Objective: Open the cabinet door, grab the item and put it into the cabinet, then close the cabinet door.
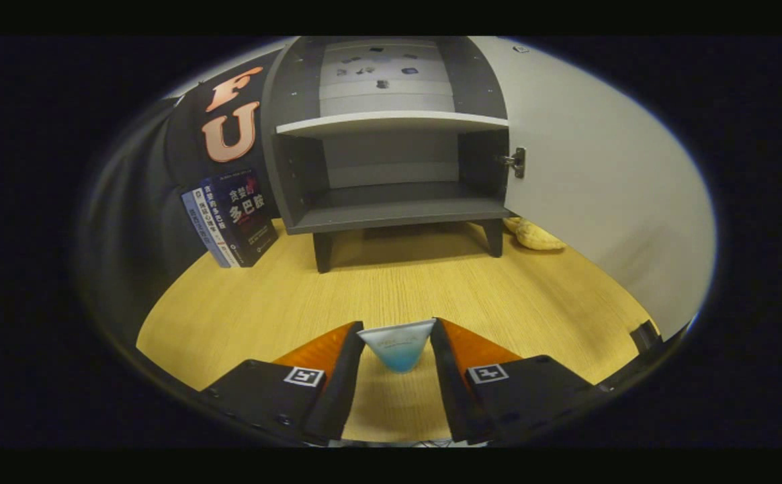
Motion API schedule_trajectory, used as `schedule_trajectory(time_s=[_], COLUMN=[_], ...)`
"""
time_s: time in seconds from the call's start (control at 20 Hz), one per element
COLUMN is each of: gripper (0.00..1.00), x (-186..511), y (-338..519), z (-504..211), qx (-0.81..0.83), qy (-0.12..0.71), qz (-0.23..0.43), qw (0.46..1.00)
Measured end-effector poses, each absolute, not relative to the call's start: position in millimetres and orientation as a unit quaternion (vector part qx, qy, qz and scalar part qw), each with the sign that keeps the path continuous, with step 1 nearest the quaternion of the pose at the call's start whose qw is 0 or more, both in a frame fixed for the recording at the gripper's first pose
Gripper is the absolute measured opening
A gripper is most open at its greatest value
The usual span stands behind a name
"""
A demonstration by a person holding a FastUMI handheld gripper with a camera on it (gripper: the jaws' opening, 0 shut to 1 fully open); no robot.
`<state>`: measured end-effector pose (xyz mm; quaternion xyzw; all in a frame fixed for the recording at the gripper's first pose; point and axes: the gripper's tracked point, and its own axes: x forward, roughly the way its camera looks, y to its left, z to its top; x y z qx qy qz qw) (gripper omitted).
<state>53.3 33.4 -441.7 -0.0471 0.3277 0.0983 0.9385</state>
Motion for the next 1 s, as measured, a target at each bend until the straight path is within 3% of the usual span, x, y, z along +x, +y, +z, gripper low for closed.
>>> schedule_trajectory(time_s=[1.0], gripper=[0.63], x=[169], y=[139], z=[-166], qx=[-0.043], qy=[0.236], qz=[0.135], qw=[0.961])
